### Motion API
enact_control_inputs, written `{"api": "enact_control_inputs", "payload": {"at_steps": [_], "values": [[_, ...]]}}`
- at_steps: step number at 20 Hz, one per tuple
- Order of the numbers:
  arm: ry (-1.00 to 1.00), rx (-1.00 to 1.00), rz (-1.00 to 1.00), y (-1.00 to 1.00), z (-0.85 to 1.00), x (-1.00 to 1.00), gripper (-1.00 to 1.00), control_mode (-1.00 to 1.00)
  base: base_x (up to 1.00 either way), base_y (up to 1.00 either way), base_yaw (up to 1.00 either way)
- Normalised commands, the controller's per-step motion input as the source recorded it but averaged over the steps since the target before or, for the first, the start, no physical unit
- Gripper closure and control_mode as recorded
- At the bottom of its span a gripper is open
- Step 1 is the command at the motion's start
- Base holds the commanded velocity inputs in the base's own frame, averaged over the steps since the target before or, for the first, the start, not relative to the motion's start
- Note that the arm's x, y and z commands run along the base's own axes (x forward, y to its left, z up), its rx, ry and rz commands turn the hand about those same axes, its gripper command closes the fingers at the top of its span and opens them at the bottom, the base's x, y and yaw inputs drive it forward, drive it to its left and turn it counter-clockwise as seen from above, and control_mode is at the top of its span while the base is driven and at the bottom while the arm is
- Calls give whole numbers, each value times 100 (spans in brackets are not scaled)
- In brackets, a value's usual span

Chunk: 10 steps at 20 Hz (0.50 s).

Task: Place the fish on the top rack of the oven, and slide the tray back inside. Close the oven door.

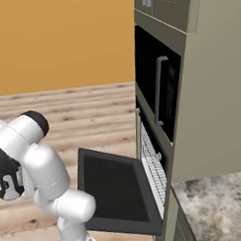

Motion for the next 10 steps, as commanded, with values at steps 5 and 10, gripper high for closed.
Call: {"api": "enact_control_inputs", "payload": {"at_steps": [5, 10], "values": [[-4, -10, -10, 2, -53, -1, -100, -100, 0, 0, 0], [-2, -10, -8, 43, -60, 0, -100, -100, 0, 0, 0]]}}
